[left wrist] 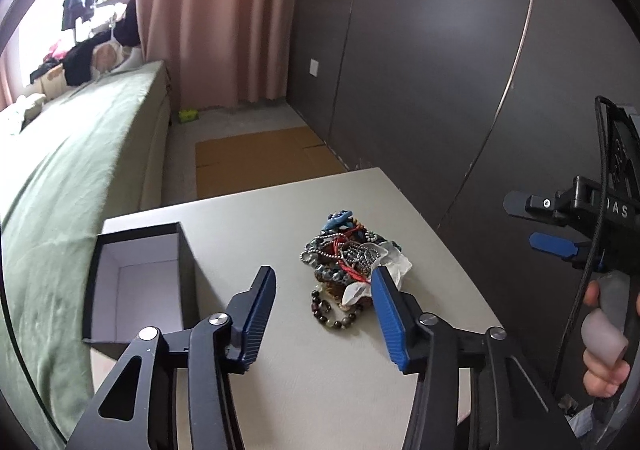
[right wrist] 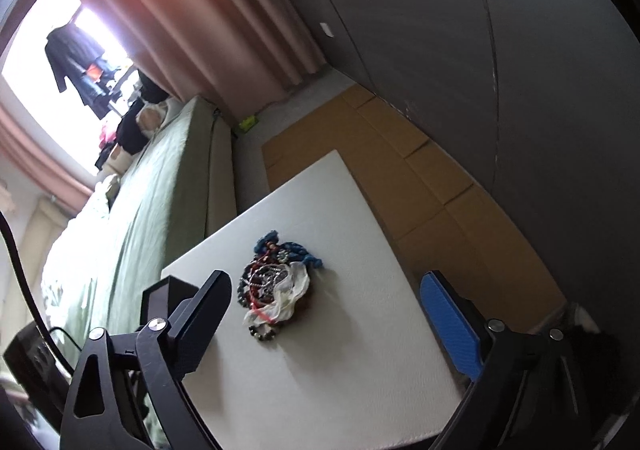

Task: Organize jewelry
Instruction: 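Reach the left tool into the jewelry pile and grasp the white pouch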

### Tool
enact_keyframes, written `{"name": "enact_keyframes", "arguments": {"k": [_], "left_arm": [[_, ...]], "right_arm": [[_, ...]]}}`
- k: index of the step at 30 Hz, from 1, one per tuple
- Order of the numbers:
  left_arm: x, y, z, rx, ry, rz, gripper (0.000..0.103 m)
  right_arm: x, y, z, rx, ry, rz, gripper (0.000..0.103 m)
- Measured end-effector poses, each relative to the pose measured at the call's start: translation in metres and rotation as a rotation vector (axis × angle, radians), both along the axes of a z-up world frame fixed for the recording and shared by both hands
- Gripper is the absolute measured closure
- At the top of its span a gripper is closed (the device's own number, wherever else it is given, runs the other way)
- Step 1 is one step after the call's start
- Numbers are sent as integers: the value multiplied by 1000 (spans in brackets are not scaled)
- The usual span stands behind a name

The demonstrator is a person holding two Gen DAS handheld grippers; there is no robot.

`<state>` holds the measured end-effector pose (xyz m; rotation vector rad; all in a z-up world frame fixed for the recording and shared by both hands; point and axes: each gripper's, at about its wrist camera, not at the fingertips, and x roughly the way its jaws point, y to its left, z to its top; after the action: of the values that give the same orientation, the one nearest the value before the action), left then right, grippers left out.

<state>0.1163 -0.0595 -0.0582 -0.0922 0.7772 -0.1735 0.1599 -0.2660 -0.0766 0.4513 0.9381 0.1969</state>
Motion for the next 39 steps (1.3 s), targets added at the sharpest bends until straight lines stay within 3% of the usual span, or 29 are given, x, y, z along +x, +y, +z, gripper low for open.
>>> {"name": "enact_keyframes", "arguments": {"k": [6, 9, 19, 23, 33, 35, 39], "left_arm": [[27, -11, -5, -22, 50, -36, 69], [38, -21, -8, -9, 65, -62, 71], [58, -45, -41, 3, 162, -82, 71], [58, -56, -46, -18, 163, -112, 71], [65, -78, -71, 70, 192, -122, 72], [64, -73, -70, 69, 185, -105, 96], [61, -57, -63, 27, 170, -86, 102]], "right_arm": [[15, -5, -14, 27, 52, -21, 16], [17, -8, -19, 44, 93, -38, 21], [18, -14, -30, 115, 131, -29, 21], [19, -19, -29, 135, 126, -36, 21], [20, -41, -33, 188, 139, -107, 21], [21, -43, -35, 191, 143, -110, 21], [24, -37, -36, 185, 148, -95, 21]]}}
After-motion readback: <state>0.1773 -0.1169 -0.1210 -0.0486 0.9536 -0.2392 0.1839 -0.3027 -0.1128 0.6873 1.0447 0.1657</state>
